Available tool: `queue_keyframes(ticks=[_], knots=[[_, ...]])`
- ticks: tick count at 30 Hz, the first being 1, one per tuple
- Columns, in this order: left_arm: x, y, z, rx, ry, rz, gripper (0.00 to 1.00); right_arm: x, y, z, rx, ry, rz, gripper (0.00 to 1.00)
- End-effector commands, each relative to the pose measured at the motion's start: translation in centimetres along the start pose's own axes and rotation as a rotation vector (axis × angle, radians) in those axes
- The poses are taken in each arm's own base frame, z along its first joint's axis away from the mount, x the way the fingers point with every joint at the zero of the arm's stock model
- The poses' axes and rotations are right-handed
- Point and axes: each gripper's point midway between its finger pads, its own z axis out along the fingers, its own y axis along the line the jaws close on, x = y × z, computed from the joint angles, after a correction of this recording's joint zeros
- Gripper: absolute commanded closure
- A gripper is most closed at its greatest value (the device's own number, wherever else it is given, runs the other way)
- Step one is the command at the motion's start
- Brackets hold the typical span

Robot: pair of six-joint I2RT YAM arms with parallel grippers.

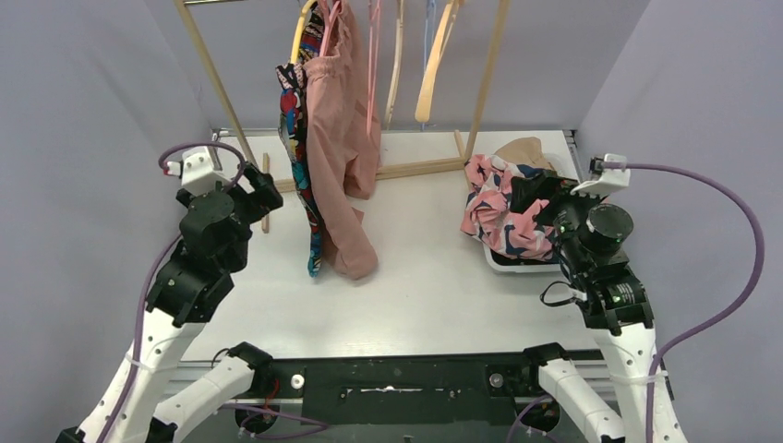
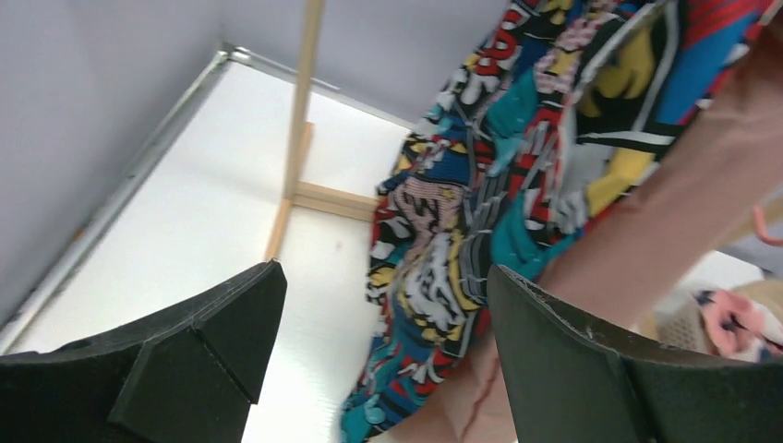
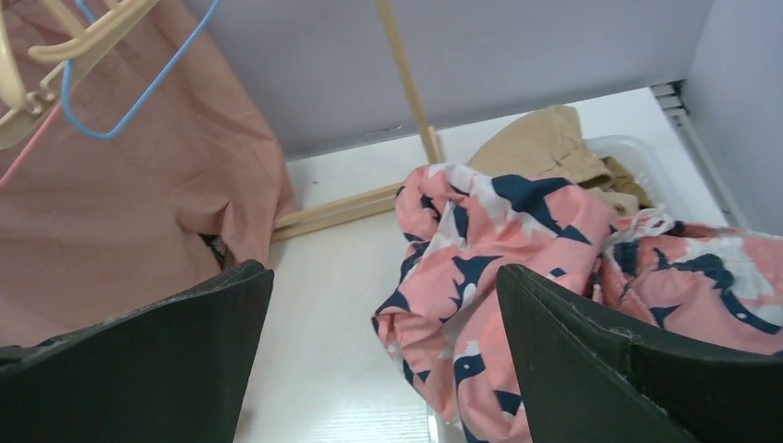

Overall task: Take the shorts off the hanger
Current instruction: Reset both arms

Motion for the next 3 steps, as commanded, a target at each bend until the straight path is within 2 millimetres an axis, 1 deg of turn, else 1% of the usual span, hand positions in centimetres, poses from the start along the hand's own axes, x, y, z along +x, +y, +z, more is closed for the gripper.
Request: queue_keyframes(ticks=[1, 3], knots=[[-2.29, 3.02, -0.58, -0.158, -0.07, 0.044, 0.2, -0.83, -2.12, -0.09, 0.118, -0.019, -0.054, 0.02], [-2.08, 3.11, -0.39, -0.17, -0.06, 0.059, 0.2, -0.88, -2.11, -0.08, 0.118, -0.023, -0.053, 0.02]])
